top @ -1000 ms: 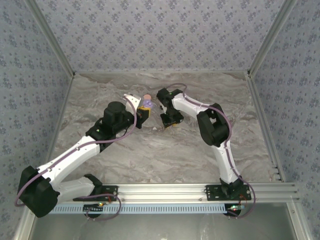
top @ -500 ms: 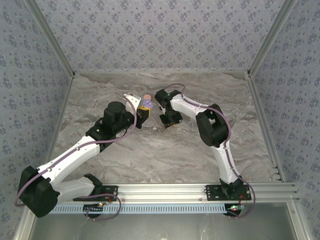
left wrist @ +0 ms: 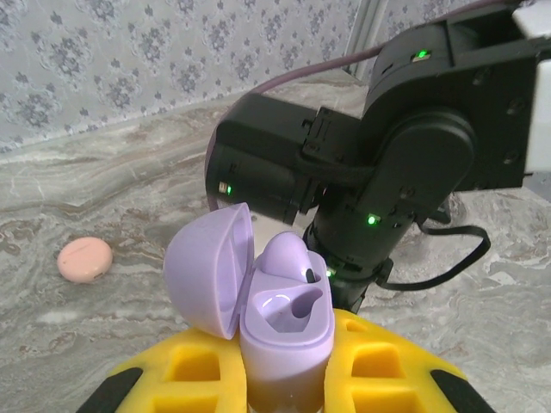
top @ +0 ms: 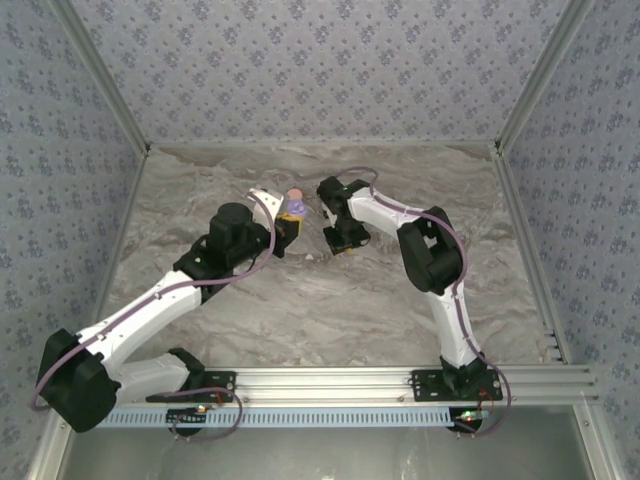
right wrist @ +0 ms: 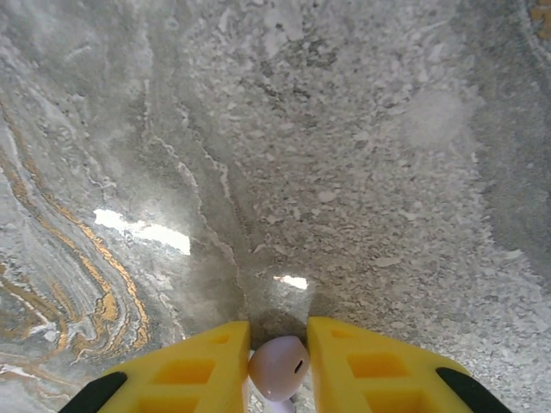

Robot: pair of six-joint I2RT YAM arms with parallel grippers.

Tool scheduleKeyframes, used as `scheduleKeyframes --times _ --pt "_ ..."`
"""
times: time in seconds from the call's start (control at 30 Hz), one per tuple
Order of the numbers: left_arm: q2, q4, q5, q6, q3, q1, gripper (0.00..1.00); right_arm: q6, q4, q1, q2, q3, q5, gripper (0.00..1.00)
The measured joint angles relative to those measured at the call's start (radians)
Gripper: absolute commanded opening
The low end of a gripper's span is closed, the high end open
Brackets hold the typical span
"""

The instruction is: Insert the wireless bluetooth earbuds into the charging case

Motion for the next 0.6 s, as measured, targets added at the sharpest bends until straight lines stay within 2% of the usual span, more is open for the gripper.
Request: scheduleKeyframes --times 0.37,0.6 --pt "0.132 0.066 0.043 -0.064 0.0 -0.012 0.12 0.076 0.18 -0.126 -0.099 -0.19 -0.253 0.24" --pt "0.199 0.16 0.057 -0.107 -0.003 -0.012 0.12 0.116 0.262 -0.201 -0.148 -0.29 -0.349 0.24"
